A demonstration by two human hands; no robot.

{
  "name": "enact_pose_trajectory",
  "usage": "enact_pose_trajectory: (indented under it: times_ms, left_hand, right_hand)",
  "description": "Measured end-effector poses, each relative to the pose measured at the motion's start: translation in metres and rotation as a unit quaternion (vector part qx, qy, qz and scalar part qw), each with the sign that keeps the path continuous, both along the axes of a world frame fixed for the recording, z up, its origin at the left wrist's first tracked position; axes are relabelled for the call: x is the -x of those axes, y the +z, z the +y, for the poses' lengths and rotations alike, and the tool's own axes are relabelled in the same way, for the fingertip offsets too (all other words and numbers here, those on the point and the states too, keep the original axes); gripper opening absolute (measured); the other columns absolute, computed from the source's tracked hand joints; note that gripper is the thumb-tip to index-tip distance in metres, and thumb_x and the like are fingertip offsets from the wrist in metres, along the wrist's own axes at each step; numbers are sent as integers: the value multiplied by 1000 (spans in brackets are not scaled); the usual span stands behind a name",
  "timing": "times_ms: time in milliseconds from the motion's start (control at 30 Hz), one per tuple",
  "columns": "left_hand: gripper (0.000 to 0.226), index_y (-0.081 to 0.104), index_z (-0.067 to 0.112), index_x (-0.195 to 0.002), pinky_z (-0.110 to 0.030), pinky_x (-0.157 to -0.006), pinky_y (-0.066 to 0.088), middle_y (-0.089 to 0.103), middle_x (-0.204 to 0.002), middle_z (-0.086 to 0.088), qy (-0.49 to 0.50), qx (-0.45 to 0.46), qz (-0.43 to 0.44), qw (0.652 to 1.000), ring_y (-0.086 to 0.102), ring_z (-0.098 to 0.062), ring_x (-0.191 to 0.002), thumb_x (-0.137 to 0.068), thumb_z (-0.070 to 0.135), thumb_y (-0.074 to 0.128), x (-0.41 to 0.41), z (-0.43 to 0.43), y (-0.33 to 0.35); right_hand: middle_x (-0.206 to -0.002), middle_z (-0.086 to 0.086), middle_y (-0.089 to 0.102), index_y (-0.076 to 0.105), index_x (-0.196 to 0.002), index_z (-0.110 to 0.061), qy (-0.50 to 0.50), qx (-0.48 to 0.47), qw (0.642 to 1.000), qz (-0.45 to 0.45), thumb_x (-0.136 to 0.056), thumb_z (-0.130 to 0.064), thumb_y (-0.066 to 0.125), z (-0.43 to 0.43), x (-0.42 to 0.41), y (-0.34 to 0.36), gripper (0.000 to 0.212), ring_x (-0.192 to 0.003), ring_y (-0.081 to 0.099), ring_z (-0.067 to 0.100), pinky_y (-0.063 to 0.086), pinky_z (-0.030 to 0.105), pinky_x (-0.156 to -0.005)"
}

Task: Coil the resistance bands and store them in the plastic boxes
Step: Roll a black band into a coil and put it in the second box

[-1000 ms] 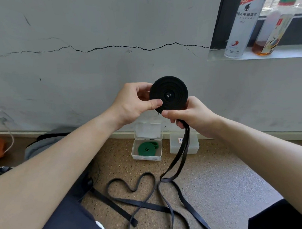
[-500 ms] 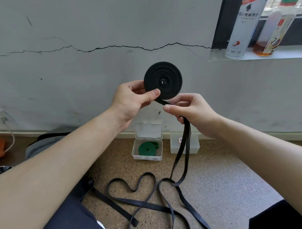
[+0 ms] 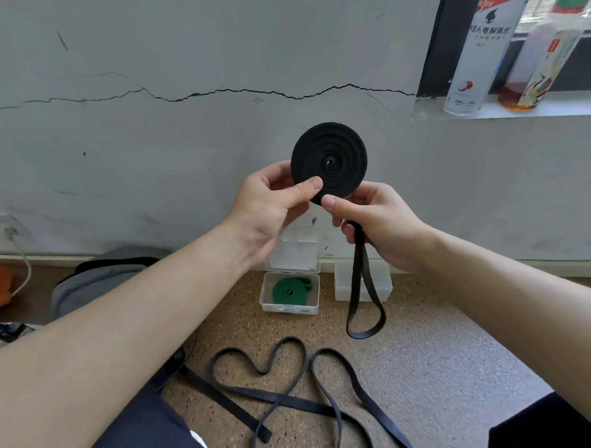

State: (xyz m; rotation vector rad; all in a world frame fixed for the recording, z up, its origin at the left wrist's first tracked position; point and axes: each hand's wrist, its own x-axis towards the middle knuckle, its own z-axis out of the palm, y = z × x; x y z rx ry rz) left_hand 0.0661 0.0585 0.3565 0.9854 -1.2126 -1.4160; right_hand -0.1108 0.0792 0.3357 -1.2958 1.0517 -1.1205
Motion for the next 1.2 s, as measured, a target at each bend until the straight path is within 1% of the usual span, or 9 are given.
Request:
enact_pose_trajectory:
  times_ms: [100, 267, 367, 500, 600, 700, 767, 867, 1200]
  left_hand:
    - [24, 70, 5, -109, -36, -92, 57, 74, -104, -13, 23, -12, 42, 999, 70, -22, -95, -85, 2, 72, 8, -1, -1]
    - [27, 73, 12, -109, -23, -72, 56, 76, -93, -2, 26, 41, -114, 992, 70, -10, -82, -82, 10, 79, -5, -6, 5]
    - [25, 75, 17, -103, -24, -67, 57, 76, -90, -5, 3, 107, -218, 970, 67, -9, -71, -80, 10, 82, -10, -7, 11]
    - [22, 76, 19, -99, -24, -64, 55, 77, -86, -5, -24, 120, -261, 957, 65, -8, -68, -80, 12, 82, -17, -8, 17]
    - [21, 76, 19, -101, -28, -73, 56, 76, -90, -6, -31, 99, -225, 969, 67, -13, -78, -82, 12, 80, -22, -10, 17]
    - [28, 69, 9, -114, -35, -90, 57, 74, -104, -12, -38, 25, -37, 998, 70, -20, -94, -87, 2, 71, -13, -4, 10]
    - [35, 65, 10, -123, -36, -91, 56, 72, -107, -12, -38, 8, 8, 999, 69, -21, -97, -89, 2, 68, -3, 0, 4]
    - [39, 64, 10, -127, -30, -80, 55, 73, -100, -9, -9, 29, -47, 998, 69, -18, -90, -89, 4, 70, 4, 0, 2]
    - [38, 68, 9, -120, -24, -71, 55, 75, -94, -6, -23, 89, -142, 986, 70, -14, -83, -84, 3, 76, -8, -6, 10]
  right_hand:
    - [-69, 3, 60, 69, -91, -12, 0, -16, 1000, -15, -91, -25, 73, 1, -5, -4, 13, -53, 47, 14, 40, 26, -52]
    - [-65, 0, 60, 71, -89, -11, 19, -7, 998, 63, -86, -22, 78, 1, 7, 0, 13, -51, 47, 15, 43, 25, -50]
    - [-65, 3, 62, 69, -82, -10, 43, -6, 992, 121, -84, -22, 80, -1, 16, 2, 16, -51, 49, 16, 42, 26, -50]
    - [-66, 5, 63, 70, -84, -9, 69, -4, 989, 133, -84, -19, 80, -3, 18, 4, 14, -52, 48, 18, 41, 26, -49]
    - [-64, 7, 61, 69, -84, -8, 82, 10, 991, 107, -86, -17, 77, -2, 12, 6, 12, -51, 46, 18, 40, 25, -47]
    - [-62, 4, 58, 69, -83, -9, 50, 20, 997, 54, -89, -16, 75, -2, 4, 9, 10, -51, 44, 15, 37, 23, -47]
    - [-64, 3, 57, 69, -82, -12, 37, 21, 999, 26, -91, -17, 73, -3, 2, 8, 11, -50, 43, 13, 36, 24, -48]
    - [-66, 4, 57, 70, -83, -14, 36, 20, 999, 23, -92, -20, 72, -3, 5, 7, 11, -50, 43, 14, 35, 27, -49]
    - [-71, 8, 66, 72, -86, -7, 70, 13, 993, 92, -73, -30, 81, -4, 24, 9, 28, -50, 51, 18, 43, 29, -49]
